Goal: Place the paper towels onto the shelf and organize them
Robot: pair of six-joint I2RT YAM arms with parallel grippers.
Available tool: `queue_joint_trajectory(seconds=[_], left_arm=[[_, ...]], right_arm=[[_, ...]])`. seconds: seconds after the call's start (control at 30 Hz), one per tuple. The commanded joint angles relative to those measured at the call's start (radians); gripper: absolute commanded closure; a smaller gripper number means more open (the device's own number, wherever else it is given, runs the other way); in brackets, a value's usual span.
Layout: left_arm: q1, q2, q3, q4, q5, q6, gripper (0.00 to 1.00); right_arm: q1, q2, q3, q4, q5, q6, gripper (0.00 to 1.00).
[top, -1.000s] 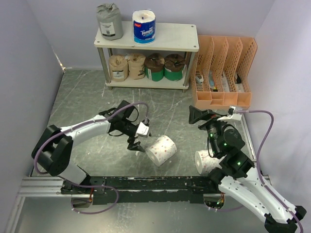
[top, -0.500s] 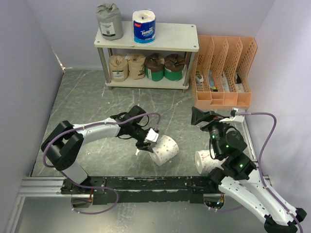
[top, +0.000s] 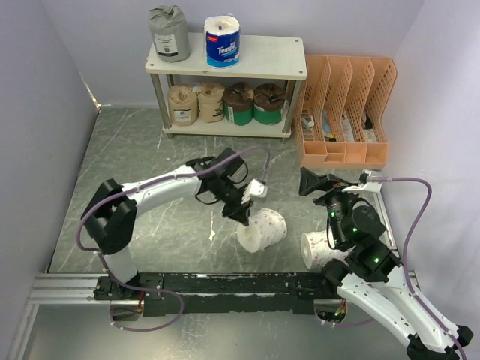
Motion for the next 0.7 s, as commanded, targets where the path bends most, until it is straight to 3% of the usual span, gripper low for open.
queue_joint_trajectory(seconds=[0.0,0.07,0.17,0.37,0.5,0.57,0.67], left_arm=[[-0.010,0.061,0.263,-0.267,-0.022,-0.316,0.93],[-0.017,0.000,0.276,-0.213,-0.110,-0.459,0.93],[-0.019,-0.168,0.204,0.003,-0.239,-0.686,0.93],[-0.015,0.042,0.650,-0.266,-0.187,-0.974,0.93],[-0.012,0.142,0.909,-0.345,-0.273,-1.117,0.93],[0.020,0.174,0.998,-0.339,-0.289,-1.237,0.93],[0.117,0.134,0.961,-0.170,-0.279,-1.483,0.93]], right_arm=[[-0.004,0.006,0.025,0.007,0.018,-0.018,0.00],[-0.005,0.010,0.026,0.010,0.017,-0.016,0.00],[-0.005,0.024,0.027,0.016,0.019,-0.013,0.00],[-0.004,0.055,0.024,0.049,0.011,0.005,0.00],[-0.004,0.065,0.028,0.049,0.008,0.024,0.00],[-0.005,0.058,0.023,0.048,0.011,0.027,0.00],[-0.005,0.047,0.018,0.042,0.016,0.034,0.00]])
